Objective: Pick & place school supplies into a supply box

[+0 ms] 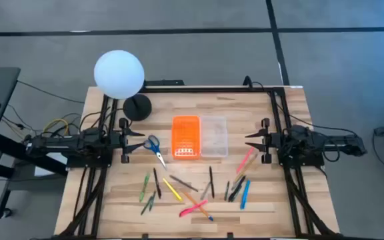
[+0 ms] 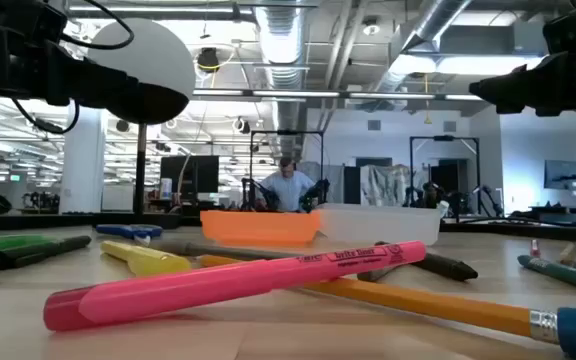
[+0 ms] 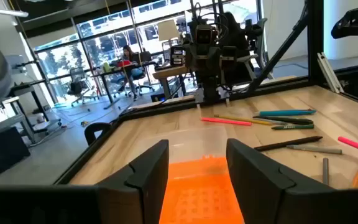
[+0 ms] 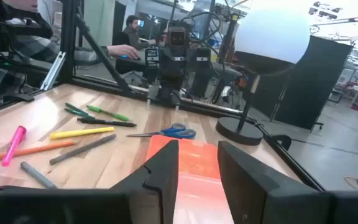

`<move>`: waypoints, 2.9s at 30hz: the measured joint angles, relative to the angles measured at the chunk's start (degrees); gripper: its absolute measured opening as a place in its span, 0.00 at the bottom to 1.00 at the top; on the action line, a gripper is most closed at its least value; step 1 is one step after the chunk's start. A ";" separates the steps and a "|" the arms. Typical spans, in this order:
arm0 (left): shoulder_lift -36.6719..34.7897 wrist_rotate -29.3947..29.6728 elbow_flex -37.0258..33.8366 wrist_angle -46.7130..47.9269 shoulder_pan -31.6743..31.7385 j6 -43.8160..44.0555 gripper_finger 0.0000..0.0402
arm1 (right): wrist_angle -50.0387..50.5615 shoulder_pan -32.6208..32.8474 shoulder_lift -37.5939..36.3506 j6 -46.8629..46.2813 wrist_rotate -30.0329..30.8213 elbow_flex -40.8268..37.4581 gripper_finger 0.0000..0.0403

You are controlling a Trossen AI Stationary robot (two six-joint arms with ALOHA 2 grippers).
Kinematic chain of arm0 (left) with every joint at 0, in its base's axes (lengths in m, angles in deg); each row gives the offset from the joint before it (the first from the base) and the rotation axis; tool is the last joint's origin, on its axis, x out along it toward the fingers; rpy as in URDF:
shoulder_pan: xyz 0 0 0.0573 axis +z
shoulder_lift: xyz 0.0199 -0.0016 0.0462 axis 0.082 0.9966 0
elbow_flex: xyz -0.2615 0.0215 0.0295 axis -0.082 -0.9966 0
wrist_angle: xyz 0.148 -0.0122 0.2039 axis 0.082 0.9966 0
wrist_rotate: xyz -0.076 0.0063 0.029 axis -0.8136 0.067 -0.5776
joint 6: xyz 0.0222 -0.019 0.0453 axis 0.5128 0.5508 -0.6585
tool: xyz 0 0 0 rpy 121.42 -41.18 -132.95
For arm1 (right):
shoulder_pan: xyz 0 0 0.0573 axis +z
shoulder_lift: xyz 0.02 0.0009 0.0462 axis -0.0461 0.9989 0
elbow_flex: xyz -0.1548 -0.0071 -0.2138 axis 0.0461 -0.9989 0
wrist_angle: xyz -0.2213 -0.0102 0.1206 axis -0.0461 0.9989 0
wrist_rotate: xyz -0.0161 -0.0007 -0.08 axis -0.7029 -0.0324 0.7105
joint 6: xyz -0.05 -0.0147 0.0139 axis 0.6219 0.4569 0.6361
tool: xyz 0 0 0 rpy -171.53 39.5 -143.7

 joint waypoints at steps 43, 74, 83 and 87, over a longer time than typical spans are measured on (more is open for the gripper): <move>0.00 -0.02 0.00 0.00 -0.02 0.02 0.39 | -0.01 -0.01 0.01 -0.01 0.00 -0.01 0.27; -0.02 -0.20 -0.02 -3.39 -0.01 17.11 0.39 | -0.89 0.00 0.03 -7.53 -0.07 -0.02 0.27; 0.06 4.57 -0.02 -1.05 0.00 26.13 0.39 | -5.87 -0.03 0.02 -27.17 -0.04 -0.02 0.27; 0.50 4.78 -0.02 -1.16 0.00 21.13 0.39 | -4.17 -0.09 0.02 -22.85 0.04 -0.02 0.27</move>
